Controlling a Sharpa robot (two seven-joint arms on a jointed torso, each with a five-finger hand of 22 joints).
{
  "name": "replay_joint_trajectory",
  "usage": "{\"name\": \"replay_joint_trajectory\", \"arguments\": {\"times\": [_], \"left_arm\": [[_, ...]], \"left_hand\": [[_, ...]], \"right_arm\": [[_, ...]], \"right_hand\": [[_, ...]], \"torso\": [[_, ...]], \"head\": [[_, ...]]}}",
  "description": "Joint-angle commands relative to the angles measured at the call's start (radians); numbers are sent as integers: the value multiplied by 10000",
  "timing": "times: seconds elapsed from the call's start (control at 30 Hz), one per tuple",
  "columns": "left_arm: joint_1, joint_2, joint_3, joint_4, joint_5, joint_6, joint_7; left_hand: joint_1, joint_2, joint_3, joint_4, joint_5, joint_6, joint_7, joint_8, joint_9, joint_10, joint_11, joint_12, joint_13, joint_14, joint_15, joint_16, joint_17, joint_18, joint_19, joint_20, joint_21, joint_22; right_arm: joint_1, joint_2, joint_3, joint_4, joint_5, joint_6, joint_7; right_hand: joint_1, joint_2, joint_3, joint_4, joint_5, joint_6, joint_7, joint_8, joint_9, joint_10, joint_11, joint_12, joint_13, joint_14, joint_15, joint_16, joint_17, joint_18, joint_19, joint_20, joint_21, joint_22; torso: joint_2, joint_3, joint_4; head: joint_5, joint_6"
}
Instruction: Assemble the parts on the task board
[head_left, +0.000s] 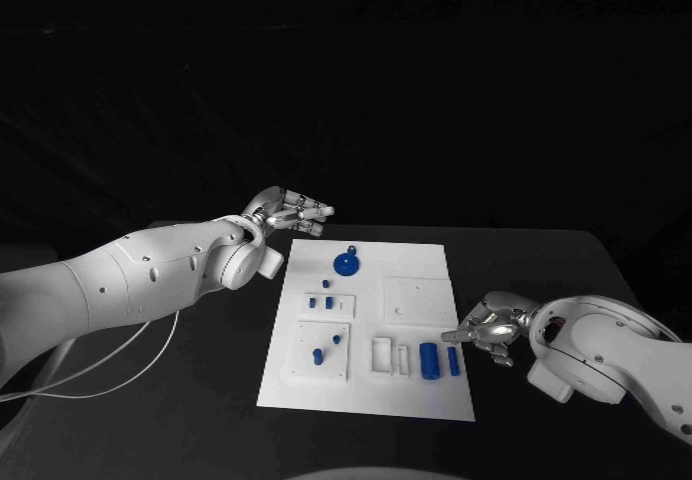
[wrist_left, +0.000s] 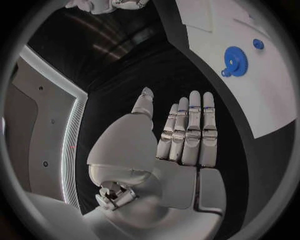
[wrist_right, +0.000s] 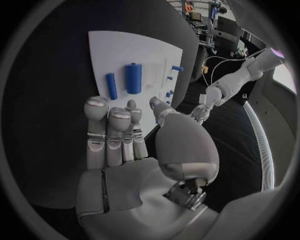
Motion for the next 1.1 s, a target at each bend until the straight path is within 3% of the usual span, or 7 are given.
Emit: {"name": "replay_joint_trajectory", "arguments": {"times": [0.03,0.1,0.17,0.37,0.53,0.97,1.1], "left_arm": [[-17,-12,6,147,294,266,275],[-23,-18,6,212,309,339,268],[-26,-19,6,265,310,416,259],[-31,-24,6,384,309,531,281],[-34,-23,6,451,327,571,295],[-41,-5,6,505,362,616,278],[-43,-8,6,510,450,738,293]], "left_hand": [[-149,-11,-30,6,-340,32,-38,-1,3,167,-27,-27,7,201,-29,-42,-6,-75,89,-13,55,-77],[-227,-31,-14,38,-542,22,-43,0,3,296,-63,-25,8,331,-71,-54,-17,-136,107,-62,66,-153],[-367,-105,-25,112,-884,13,-49,-1,4,427,-95,-18,11,425,-103,-44,-22,-161,130,-90,80,-204],[-589,-339,-27,276,-921,-16,-32,-2,5,308,-58,-27,8,376,-83,-66,-95,-204,132,-108,74,-294],[-575,-617,323,538,-922,-41,4,3,7,-105,51,-17,11,210,-5,-54,-204,-129,113,-26,77,-446],[-562,-654,363,595,-917,-90,21,-1,4,-67,45,-23,9,252,-15,-57,-179,-133,135,-35,106,-546],[-577,-678,366,620,-919,-160,40,-9,1,-72,51,-24,9,254,-15,-56,-167,-137,134,-36,112,-578]], "right_arm": [[-22,76,-32,24,357,898,-709],[-26,127,-69,13,339,1003,-810],[-29,179,-114,-3,270,1108,-902],[-33,371,-289,-120,-38,1152,-1036],[-34,584,-448,-270,-227,874,-1064],[-36,999,-562,-664,-363,306,-1089],[-36,1226,-679,-955,-428,229,-1103]], "right_hand": [[-201,11,29,132,-134,-11,-47,-22,38,103,2,64,147,31,31,80,154,-112,482,26,80,188],[-258,-20,91,237,-185,3,-50,-25,93,151,1,97,290,51,27,96,294,-113,485,24,116,254],[-337,-29,77,297,-257,12,-61,-20,108,171,0,133,339,60,27,121,351,-117,485,24,147,277],[-430,-190,150,485,-476,-22,-58,-21,167,182,6,169,497,73,31,120,491,-123,491,25,262,380],[-425,-299,158,560,-530,-80,-40,-20,173,191,20,182,557,84,37,116,539,-118,496,30,271,411],[-354,-433,132,640,-513,-246,7,-30,185,183,50,285,719,106,54,200,723,-104,510,43,450,533],[-359,-470,89,670,-544,-348,34,-24,165,147,70,240,710,103,68,178,726,-81,509,57,437,542]], "torso": [[-18,-40,19],[-16,-47,15],[-7,-30,11],[-5,-25,-14],[5,-10,-6],[4,-18,-19],[11,-10,-2]], "head": [[-38,-45],[-44,-55],[-34,-55],[-1,-80],[38,-118],[139,-189],[180,-219]]}}
